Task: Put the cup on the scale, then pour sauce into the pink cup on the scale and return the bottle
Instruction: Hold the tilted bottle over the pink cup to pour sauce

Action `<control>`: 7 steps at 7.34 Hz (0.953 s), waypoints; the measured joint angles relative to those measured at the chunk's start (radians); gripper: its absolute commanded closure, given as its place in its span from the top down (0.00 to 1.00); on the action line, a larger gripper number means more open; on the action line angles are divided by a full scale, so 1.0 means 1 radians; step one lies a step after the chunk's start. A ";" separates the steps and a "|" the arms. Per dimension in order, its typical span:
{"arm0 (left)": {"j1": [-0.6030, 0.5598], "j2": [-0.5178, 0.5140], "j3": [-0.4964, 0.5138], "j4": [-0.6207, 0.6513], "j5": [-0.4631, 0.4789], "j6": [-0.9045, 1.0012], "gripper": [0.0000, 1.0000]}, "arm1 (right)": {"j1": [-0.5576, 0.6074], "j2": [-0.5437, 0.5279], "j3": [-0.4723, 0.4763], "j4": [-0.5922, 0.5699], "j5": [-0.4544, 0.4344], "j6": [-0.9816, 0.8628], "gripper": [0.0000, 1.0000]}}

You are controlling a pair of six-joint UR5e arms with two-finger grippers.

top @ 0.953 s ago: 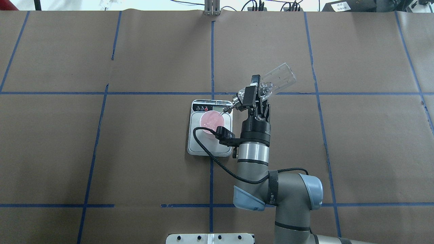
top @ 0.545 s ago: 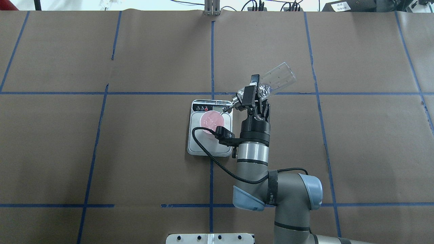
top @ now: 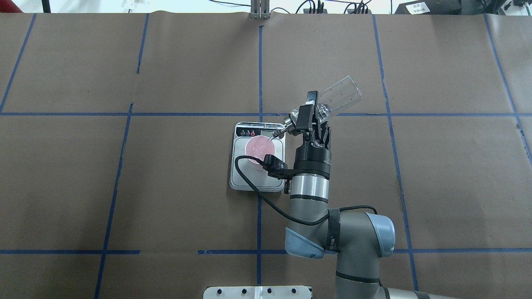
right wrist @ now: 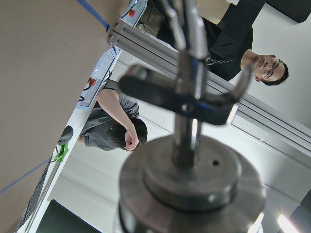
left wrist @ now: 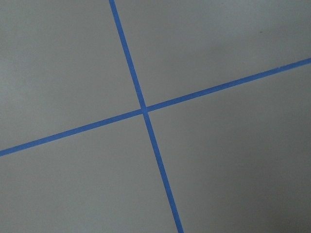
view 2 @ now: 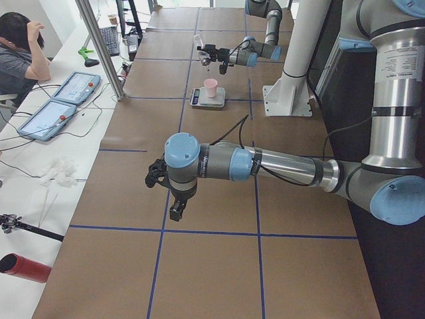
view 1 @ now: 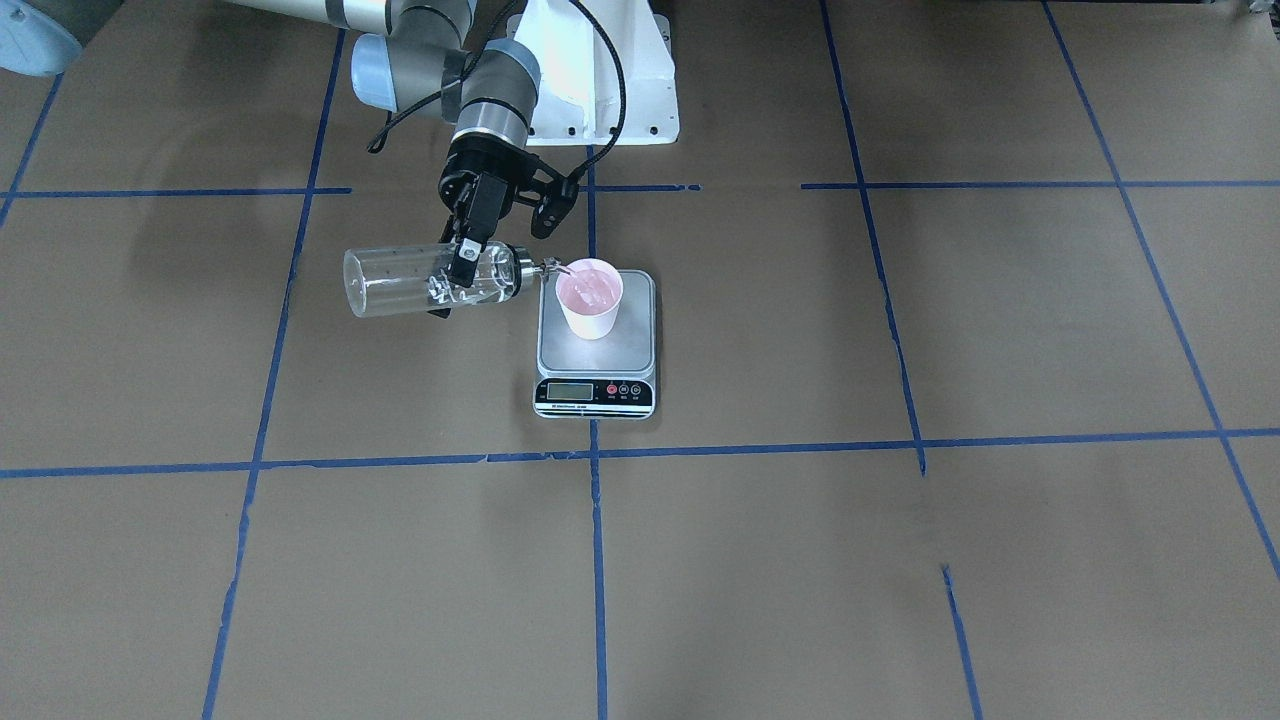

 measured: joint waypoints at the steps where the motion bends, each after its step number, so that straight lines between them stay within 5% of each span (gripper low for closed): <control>1: 0.000 0.000 0.000 0.000 0.000 0.000 1.00 | 0.000 -0.001 0.000 0.000 0.000 0.000 0.00; 7: 0.000 0.000 0.000 0.001 0.000 0.000 1.00 | 0.002 0.000 0.003 0.012 0.001 0.002 0.00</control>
